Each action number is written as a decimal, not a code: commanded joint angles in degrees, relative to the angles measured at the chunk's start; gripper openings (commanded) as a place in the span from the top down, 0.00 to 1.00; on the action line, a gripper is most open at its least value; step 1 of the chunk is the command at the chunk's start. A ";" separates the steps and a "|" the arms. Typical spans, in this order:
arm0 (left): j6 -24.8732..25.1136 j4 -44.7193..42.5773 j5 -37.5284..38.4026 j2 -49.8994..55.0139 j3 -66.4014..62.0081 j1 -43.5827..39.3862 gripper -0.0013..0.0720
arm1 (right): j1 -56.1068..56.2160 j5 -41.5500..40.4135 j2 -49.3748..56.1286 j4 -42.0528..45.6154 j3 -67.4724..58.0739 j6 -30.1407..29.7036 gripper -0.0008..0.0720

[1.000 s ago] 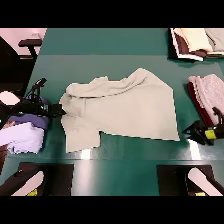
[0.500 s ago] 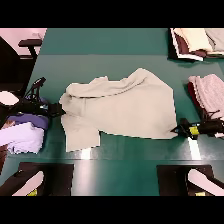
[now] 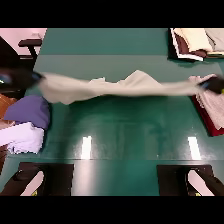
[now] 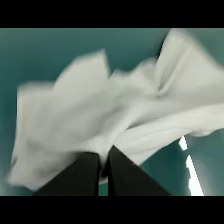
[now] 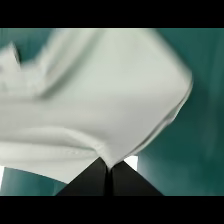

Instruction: Fold the shirts.

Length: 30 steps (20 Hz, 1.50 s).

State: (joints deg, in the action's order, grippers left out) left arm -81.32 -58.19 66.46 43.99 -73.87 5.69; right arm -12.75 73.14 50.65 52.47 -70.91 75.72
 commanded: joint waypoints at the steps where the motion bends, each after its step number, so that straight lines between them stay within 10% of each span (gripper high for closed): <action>1: -2.95 -0.04 0.66 -1.79 -21.79 0.04 0.94 | -3.91 0.28 -4.98 0.13 -19.87 -0.42 0.97; 10: -8.94 -2.45 -0.68 -1.77 -49.37 0.04 0.94 | -11.85 12.04 -3.02 0.09 -46.75 2.45 0.97; 21: -7.87 -2.84 13.29 17.07 -16.31 0.04 0.94 | 0.37 20.33 17.05 14.03 -25.73 8.31 0.97; 30: 0.59 1.81 -4.74 42.66 -9.35 0.04 0.94 | 10.91 10.73 47.32 18.99 -31.15 8.48 0.97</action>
State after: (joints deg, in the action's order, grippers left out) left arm -84.64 -59.37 69.60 80.03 -83.88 5.67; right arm -3.57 87.68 89.58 70.59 -97.58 84.03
